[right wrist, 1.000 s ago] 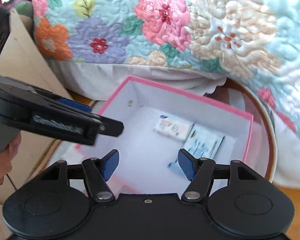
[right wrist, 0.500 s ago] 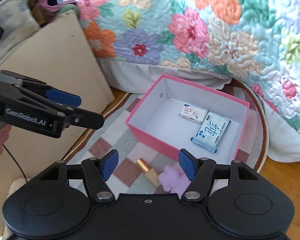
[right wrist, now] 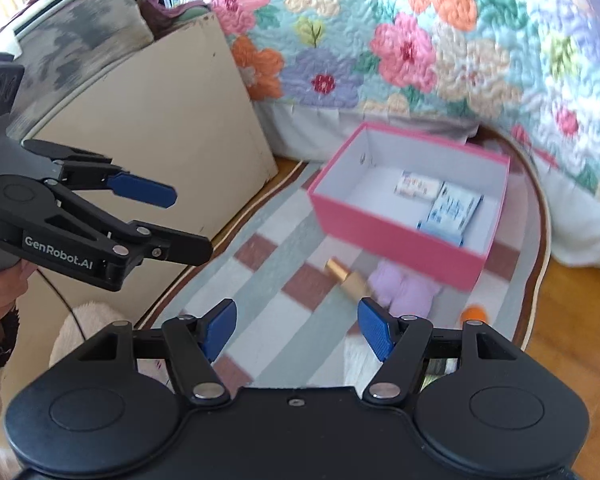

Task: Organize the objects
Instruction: 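Open the left tool beside the wipe pack and withdraw from the box, then move the left tool down to the clear floss-pick box and close it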

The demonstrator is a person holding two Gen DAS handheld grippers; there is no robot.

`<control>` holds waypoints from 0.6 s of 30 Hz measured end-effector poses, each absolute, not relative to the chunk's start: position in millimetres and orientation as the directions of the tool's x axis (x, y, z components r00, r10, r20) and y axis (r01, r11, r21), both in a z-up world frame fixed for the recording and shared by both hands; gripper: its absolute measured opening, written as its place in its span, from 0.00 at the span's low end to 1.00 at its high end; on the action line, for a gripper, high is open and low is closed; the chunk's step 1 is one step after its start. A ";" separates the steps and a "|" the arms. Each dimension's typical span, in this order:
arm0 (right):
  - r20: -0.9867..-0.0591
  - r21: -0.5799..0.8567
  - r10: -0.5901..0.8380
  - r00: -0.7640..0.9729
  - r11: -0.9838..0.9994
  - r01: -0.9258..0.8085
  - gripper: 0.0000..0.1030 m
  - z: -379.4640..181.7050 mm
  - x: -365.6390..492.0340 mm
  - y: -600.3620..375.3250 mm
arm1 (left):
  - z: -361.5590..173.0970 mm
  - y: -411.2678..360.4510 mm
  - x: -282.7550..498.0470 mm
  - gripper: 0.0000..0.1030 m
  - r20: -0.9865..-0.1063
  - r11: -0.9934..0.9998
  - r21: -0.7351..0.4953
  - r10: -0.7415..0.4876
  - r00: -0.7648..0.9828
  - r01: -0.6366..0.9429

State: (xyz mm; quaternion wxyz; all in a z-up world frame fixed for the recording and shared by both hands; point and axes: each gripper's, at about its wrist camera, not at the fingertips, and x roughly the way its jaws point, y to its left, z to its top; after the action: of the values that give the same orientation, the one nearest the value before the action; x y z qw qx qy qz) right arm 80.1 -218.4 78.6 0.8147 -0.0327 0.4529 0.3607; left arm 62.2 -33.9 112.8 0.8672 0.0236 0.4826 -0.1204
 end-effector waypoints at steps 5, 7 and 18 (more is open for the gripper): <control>-0.764 0.297 0.571 0.301 0.725 -0.621 0.70 54.6 52.7 -222.8 | 91.4 -49.1 48.8 0.76 -0.863 0.956 -0.090 -0.215 0.457 0.279; -0.758 0.319 0.585 0.287 0.718 -0.619 0.71 44.0 43.4 -226.6 | 81.5 -52.4 47.9 0.77 -0.869 0.953 -0.101 -0.224 0.441 0.285; -0.778 0.376 0.564 0.278 0.771 -0.514 0.72 -38.3 40.8 -239.2 | -8.4 -54.1 80.1 0.77 -0.905 0.962 -0.138 -0.219 0.364 0.237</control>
State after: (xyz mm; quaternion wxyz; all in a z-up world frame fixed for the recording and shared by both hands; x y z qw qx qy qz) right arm 40.8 -239.2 -38.3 0.7988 0.0252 0.4975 0.3373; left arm 80.1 -54.1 -8.4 0.8258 0.0082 0.5467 -0.1381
